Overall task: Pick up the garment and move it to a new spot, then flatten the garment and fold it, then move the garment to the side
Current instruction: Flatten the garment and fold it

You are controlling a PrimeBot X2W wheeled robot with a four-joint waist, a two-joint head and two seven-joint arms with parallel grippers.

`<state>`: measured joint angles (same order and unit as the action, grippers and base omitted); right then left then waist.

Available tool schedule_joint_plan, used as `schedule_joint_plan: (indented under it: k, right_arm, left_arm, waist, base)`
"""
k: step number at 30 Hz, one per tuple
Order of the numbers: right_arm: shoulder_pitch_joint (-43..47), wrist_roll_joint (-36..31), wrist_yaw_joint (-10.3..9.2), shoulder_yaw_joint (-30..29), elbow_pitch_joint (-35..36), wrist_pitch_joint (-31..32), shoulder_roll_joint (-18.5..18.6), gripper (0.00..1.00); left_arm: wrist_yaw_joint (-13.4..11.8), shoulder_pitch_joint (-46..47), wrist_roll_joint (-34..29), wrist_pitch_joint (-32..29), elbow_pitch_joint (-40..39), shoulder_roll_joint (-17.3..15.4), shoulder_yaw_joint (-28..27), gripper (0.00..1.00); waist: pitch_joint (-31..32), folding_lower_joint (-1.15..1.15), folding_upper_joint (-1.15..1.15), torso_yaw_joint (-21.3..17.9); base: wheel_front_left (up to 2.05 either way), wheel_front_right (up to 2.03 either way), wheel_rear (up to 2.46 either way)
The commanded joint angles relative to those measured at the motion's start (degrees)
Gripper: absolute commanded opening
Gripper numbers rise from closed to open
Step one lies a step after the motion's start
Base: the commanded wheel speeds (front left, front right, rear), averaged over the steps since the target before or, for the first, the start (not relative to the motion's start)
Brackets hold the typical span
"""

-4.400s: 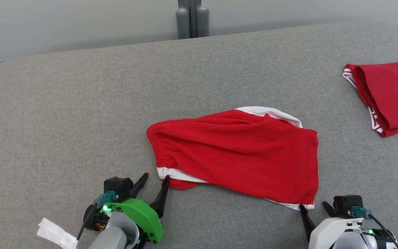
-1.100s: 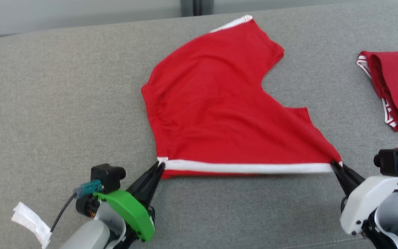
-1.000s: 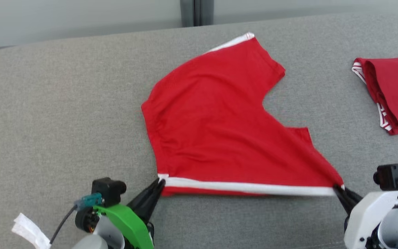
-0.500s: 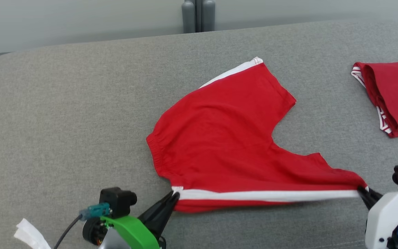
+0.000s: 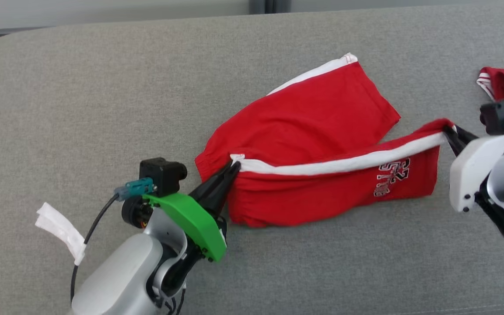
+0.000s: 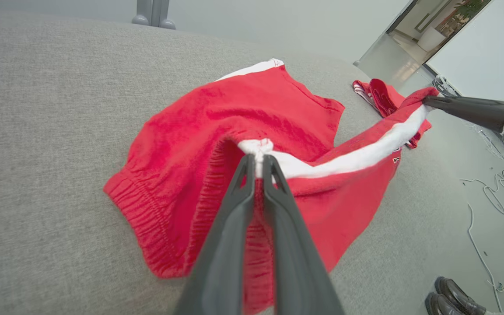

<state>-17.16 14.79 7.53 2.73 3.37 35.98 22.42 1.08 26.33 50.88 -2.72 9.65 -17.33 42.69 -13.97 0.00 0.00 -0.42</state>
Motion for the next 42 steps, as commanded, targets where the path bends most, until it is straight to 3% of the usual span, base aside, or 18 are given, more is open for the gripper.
schedule_joint_plan:
  k: [1, 5, 12, 25, 26, 27, 28, 35, 42]
  right_arm:
    - [-3.0, -0.5, -0.09, 1.3, -1.7, -1.1, 0.8, 0.00]
    - [-9.7, -1.4, -0.09, 4.2, -7.1, -3.6, 1.7, 0.00]
    - [-20.4, -2.6, -0.10, 7.1, -17.2, -9.5, 0.6, 0.00]
    - [-33.6, -3.5, -0.10, 8.6, -32.7, -16.7, -2.4, 0.00]
    - [-34.1, -3.6, -0.10, 8.7, -33.7, -16.9, -2.6, 0.11]
    - [-34.5, -3.5, -0.10, 8.7, -34.5, -17.1, -2.7, 0.46]
    - [-35.0, -3.5, -0.09, 8.5, -35.3, -17.6, -2.8, 1.00]
    - [-35.9, -2.3, -0.09, 10.1, -38.9, -19.5, -3.0, 1.00]
    - [-34.0, 1.6, -0.09, 12.0, -40.1, -20.1, -1.7, 1.00]
  left_arm:
    - [0.1, 1.9, -0.7, 1.2, 1.7, 0.3, -0.6, 0.00]
    - [-0.2, 4.9, -1.7, 4.2, 6.1, 2.6, -1.5, 0.00]
    - [-3.0, 9.0, -3.5, 8.0, 11.5, 5.4, -3.1, 0.00]
    - [-4.5, 13.3, -3.2, 8.0, 14.5, 8.7, -3.2, 0.00]
    - [-4.4, 13.5, -3.2, 7.9, 14.5, 8.8, -3.0, 0.08]
    - [-4.2, 13.6, -3.1, 8.0, 14.5, 9.0, -3.1, 0.36]
    - [-4.1, 13.7, -3.0, 8.3, 14.5, 9.2, -3.1, 1.00]
    - [-2.9, 12.2, -1.6, 9.5, 14.6, 9.6, -3.9, 1.00]
    - [-0.8, 7.8, -1.0, 15.6, 13.0, 7.8, -6.2, 1.00]
  waist:
    - [-1.8, 0.00, 0.00, 1.4]
    - [-3.9, 0.00, 0.00, 2.4]
    - [-7.5, 0.00, 0.00, 3.8]
    - [-10.5, 0.00, 0.00, 6.2]
    - [-10.6, 0.00, 0.00, 6.4]
    - [-10.7, 0.00, 0.00, 6.5]
    - [-10.8, 0.00, 0.00, 6.6]
    - [-9.8, 0.00, 0.00, 6.8]
    - [-6.2, 0.00, 0.00, 6.5]
  base:
    - [0.00, 0.00, 0.00]
    - [0.00, 0.00, 0.00]
    - [0.00, 0.00, 0.00]
    - [0.00, 0.00, 0.00]
    - [0.00, 0.00, 0.00]
    - [0.00, 0.00, 0.00]
    - [0.00, 0.00, 0.00]
    - [0.00, 0.00, 0.00]
    - [0.00, 0.00, 0.00]
